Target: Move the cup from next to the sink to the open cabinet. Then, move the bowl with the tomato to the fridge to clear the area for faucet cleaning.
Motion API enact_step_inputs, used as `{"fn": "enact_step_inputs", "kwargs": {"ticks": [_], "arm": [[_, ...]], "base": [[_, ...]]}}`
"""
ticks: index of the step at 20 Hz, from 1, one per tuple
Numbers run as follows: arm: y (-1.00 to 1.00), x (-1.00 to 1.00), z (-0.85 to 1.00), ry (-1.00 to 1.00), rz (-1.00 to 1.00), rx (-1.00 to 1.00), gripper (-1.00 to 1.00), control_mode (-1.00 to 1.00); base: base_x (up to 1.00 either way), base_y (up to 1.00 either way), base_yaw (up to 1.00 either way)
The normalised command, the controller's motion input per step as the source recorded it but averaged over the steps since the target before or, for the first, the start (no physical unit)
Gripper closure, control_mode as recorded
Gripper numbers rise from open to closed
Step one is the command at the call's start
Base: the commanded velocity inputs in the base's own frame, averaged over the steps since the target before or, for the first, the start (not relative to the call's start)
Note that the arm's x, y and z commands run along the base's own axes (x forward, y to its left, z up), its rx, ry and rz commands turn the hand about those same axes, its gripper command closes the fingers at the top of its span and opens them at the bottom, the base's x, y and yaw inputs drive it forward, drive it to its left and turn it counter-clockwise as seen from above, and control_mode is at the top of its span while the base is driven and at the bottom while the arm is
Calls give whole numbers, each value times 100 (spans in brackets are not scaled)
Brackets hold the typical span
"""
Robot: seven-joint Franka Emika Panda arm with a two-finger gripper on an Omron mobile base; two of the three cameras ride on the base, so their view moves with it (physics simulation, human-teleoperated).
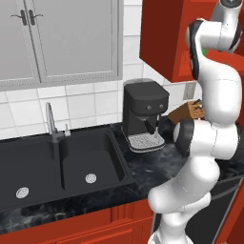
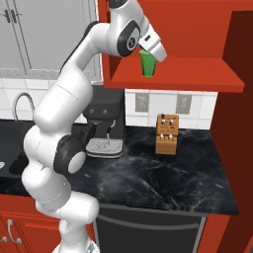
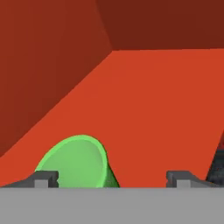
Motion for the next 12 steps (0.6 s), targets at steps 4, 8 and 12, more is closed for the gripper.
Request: {"fn": "enact_step_inputs", "kwargs": {"ticks": [4, 8, 12], "arm": [[0, -100, -66, -46, 0, 0, -100, -100], [-4, -100, -100, -35, 0, 0, -100, -100], [-10, -100, -100, -9, 0, 0, -100, -100]], "base": [[0, 0, 0], [0, 0, 0], [0, 0, 0]]}}
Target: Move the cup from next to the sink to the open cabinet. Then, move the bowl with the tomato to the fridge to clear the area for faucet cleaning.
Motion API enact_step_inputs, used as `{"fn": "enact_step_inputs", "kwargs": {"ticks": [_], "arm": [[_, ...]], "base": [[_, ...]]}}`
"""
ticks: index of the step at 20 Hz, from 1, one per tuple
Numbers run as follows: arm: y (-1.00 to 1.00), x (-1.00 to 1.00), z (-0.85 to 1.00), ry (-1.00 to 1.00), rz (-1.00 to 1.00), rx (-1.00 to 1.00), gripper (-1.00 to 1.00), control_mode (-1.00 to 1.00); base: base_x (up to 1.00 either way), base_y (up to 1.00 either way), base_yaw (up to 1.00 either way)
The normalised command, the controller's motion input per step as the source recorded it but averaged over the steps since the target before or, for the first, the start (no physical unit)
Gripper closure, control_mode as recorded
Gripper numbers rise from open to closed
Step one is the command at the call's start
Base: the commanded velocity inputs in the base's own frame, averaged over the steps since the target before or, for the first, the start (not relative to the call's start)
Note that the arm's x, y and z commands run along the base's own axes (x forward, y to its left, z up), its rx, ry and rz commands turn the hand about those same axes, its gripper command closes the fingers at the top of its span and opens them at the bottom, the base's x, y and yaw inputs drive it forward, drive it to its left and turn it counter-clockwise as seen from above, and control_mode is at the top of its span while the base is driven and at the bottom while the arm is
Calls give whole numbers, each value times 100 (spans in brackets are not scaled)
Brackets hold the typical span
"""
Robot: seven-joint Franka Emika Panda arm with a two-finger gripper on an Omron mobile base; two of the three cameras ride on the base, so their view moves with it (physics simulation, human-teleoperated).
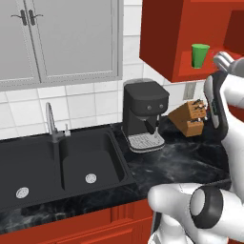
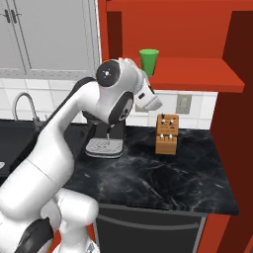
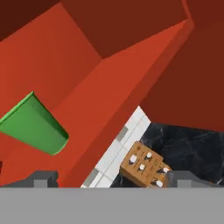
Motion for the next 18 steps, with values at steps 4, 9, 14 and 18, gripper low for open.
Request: {"fn": "enact_step_inputs", "kwargs": {"ticks": [4, 9, 14, 18], "arm": [[-13, -100, -100, 8, 1, 0, -100, -100], [-2, -34, -28, 12, 2, 0, -100, -100], [37, -49, -48, 15, 10, 0, -100, -100], [0, 0, 0, 0, 0, 0, -100, 100]], "base": [[0, 0, 0], [0, 0, 0], [0, 0, 0], [-52, 98, 60]]}}
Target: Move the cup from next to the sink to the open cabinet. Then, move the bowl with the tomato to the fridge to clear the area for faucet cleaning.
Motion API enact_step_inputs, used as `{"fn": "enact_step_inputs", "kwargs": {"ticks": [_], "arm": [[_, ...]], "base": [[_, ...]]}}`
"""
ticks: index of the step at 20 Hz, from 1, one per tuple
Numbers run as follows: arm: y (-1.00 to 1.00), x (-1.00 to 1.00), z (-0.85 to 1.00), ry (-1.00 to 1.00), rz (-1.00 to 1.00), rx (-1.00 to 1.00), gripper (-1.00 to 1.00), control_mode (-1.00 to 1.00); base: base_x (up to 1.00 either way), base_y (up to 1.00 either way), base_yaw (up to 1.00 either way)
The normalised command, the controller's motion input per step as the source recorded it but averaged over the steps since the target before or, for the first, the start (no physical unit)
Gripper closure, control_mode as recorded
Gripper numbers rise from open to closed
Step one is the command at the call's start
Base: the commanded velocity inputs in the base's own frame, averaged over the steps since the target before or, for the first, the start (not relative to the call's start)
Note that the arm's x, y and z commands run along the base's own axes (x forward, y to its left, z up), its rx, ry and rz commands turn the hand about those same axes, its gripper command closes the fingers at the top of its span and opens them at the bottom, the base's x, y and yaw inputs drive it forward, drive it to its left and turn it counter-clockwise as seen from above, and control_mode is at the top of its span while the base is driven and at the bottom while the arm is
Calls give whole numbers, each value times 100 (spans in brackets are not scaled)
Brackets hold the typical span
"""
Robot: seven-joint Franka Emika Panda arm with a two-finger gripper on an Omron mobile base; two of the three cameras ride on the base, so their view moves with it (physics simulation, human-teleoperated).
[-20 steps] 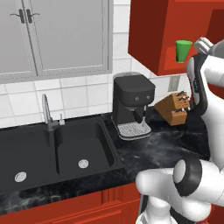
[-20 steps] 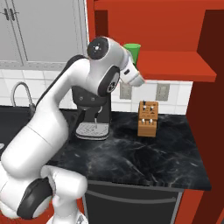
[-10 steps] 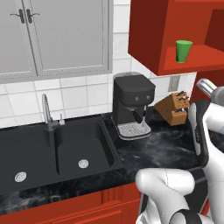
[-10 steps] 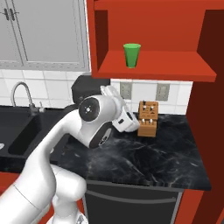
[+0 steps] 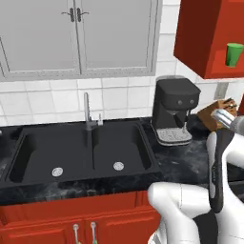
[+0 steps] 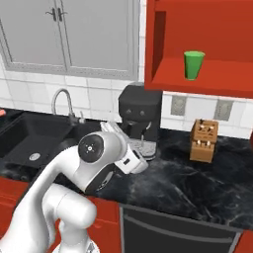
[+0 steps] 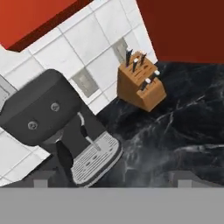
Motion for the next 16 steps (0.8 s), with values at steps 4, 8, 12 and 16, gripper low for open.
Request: {"fn": "enact_step_inputs", "kwargs": {"ticks": [4, 8, 12, 16], "arm": [[0, 0, 0, 0, 0, 0, -100, 100], [0, 0, 0, 0, 0, 0, -100, 100], [0, 0, 0, 0, 0, 0, -100, 100], [0, 0, 0, 0, 0, 0, -100, 100]], "base": [[-31, 100, 62], [-11, 100, 55], [9, 100, 32], [66, 100, -2]]}}
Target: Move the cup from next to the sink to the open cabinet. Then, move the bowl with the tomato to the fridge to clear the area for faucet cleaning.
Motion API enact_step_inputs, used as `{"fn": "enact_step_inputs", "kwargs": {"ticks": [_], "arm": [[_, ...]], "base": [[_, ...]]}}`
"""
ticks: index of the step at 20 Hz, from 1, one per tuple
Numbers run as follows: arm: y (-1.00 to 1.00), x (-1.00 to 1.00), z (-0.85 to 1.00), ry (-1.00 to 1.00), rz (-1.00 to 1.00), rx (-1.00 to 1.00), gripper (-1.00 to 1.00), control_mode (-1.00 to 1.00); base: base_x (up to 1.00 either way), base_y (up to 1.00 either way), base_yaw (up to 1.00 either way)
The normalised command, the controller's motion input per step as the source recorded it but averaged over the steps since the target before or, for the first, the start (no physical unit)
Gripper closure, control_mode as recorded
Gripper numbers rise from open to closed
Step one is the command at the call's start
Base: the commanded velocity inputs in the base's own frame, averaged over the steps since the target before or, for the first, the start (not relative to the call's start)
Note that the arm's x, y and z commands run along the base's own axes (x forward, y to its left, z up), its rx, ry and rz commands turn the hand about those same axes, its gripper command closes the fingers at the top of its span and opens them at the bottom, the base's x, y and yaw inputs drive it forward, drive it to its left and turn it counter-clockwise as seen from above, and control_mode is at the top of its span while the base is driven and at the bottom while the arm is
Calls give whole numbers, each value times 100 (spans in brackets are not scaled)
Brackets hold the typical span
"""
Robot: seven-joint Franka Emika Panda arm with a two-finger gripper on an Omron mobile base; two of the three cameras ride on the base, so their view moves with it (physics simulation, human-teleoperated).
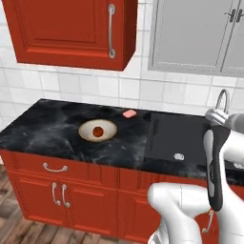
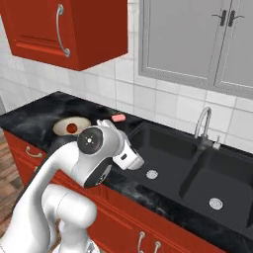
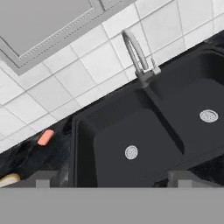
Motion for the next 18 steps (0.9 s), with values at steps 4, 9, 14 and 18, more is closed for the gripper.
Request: {"fn": "enact_step_inputs", "kwargs": {"ticks": [4, 9, 14, 18], "arm": [[0, 0, 0, 0, 0, 0, -100, 100], [0, 0, 0, 0, 0, 0, -100, 100], [0, 0, 0, 0, 0, 0, -100, 100], [0, 0, 0, 0, 0, 0, -100, 100]], "base": [[74, 100, -8], [56, 100, -9], [83, 100, -15], [97, 81, -31]]}}
